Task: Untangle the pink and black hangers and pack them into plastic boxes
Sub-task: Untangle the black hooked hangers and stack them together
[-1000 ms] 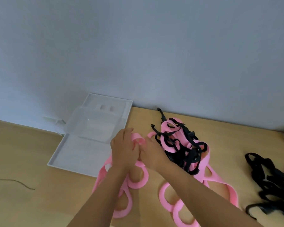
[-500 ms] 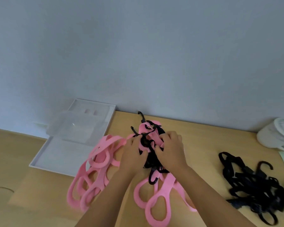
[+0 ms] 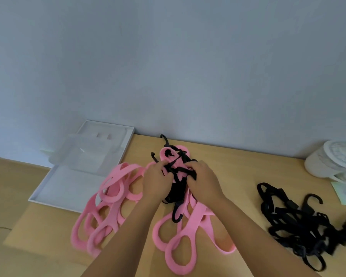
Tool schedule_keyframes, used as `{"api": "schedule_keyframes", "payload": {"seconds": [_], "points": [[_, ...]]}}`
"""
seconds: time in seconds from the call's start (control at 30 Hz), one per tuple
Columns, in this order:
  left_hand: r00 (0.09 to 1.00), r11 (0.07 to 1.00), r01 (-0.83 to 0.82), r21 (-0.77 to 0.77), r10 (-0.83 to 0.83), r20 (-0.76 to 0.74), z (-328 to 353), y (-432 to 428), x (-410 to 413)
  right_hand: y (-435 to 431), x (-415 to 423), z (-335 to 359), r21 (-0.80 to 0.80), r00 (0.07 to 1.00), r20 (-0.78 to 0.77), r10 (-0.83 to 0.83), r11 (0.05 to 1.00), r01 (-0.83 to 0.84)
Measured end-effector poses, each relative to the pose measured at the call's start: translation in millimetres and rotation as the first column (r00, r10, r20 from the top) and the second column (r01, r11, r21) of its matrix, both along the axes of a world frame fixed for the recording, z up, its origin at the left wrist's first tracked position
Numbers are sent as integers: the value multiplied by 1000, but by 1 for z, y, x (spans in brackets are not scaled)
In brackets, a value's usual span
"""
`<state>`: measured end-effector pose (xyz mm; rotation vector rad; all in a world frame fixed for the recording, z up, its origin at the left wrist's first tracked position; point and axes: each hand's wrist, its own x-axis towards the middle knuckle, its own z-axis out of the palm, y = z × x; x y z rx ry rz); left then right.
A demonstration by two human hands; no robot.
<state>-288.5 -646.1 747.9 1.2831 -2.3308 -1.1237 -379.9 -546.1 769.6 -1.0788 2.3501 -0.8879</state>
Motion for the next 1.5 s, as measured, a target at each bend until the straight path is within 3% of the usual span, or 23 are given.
{"api": "schedule_keyframes", "payload": {"seconds": [0.07,0.17,0.27,0.33,0.4,0.5,0.57,0.7,0.77,0.9,1.07,1.13,1.2,1.27,1.37,1.5], "points": [[998,1000,-20,-1,20,-63,4,2,-2,-3,-7,13,-138,986,117,-120,981,136],[987,999,-41,34,46,-154,15,9,-4,-7,-19,34,-263,878,426,-219,898,352],[971,982,-51,180,90,-219,24,13,-5,-10,-25,58,-296,691,705,-161,818,493],[987,978,-33,208,64,-144,24,12,-6,-12,-28,72,-323,566,821,-68,763,560],[999,981,-26,191,31,-23,27,12,-7,-14,-30,85,-351,467,883,46,725,593],[996,995,-59,84,53,72,39,12,-11,-16,-32,105,-386,421,896,143,720,577],[999,998,-8,54,11,-51,52,12,-17,-18,-33,118,-399,407,897,172,712,578],[934,881,187,434,-23,-355,74,18,-25,-14,-39,135,-366,254,930,264,641,674],[897,824,271,498,-29,-440,77,21,-25,-8,-44,140,-340,202,937,285,614,712],[781,658,469,589,2,-624,89,25,-23,1,-50,141,-340,253,940,227,604,721],[645,428,594,681,252,-721,102,23,-21,13,-58,143,-371,342,924,171,616,695],[683,479,548,686,217,-698,113,26,-21,15,-56,143,-371,356,921,158,636,677],[797,639,452,622,25,-604,123,31,-22,15,-53,142,-372,370,917,148,649,664],[838,727,430,535,-100,-537,128,38,-23,16,-50,142,-372,357,920,161,644,668],[845,743,395,540,-63,-530,126,38,-20,17,-49,145,-371,337,924,178,625,687],[804,623,484,614,-40,-594,120,27,-14,17,-54,146,-344,271,939,212,533,773]]}}
